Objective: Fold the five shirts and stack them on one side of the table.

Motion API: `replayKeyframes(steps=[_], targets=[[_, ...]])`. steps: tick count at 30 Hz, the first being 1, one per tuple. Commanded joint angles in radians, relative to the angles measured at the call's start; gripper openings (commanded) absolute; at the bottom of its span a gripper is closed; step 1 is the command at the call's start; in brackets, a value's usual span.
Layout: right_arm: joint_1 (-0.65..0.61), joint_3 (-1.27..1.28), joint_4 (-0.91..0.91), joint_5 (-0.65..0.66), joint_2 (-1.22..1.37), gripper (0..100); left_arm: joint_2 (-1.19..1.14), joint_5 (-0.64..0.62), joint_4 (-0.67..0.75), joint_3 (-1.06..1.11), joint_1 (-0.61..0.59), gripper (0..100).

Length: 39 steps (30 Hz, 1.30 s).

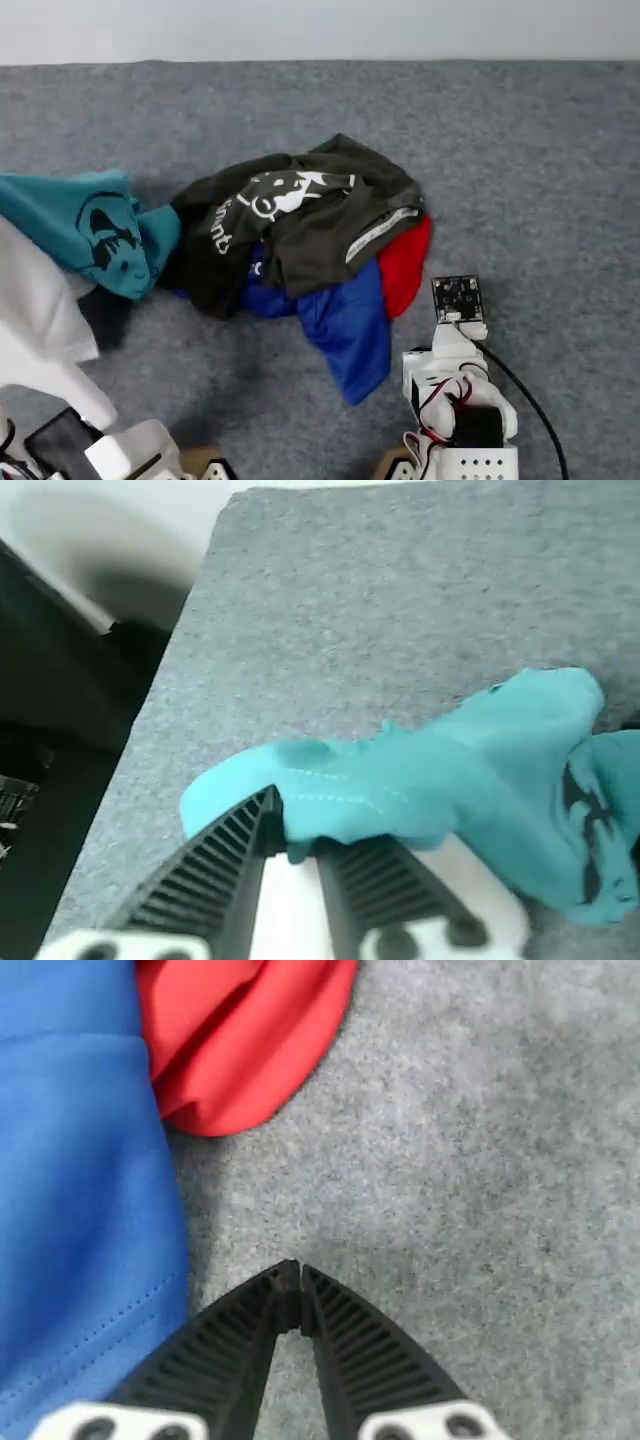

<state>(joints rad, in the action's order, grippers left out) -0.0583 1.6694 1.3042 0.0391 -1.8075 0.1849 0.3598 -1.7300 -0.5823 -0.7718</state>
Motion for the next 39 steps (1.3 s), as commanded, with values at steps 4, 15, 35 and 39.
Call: replayKeyframes(steps=[4, 15, 35, 39], targets=[[-0.001, 0.014, 0.005, 0.009, -0.005, 0.9, 0.051, 0.058, -0.008, -0.041, -0.061, 2], [-0.001, 0.014, 0.005, 0.009, -0.005, 0.9, 0.051, 0.147, 0.021, -0.044, -0.295, 35], [-0.001, 0.014, 0.005, 0.009, -0.005, 0.9, 0.043, -0.183, -0.023, 0.176, 0.643, 35], [-0.001, 0.014, 0.005, 0.009, -0.005, 0.9, 0.035, -0.180, 0.018, 0.303, 0.850, 35]])
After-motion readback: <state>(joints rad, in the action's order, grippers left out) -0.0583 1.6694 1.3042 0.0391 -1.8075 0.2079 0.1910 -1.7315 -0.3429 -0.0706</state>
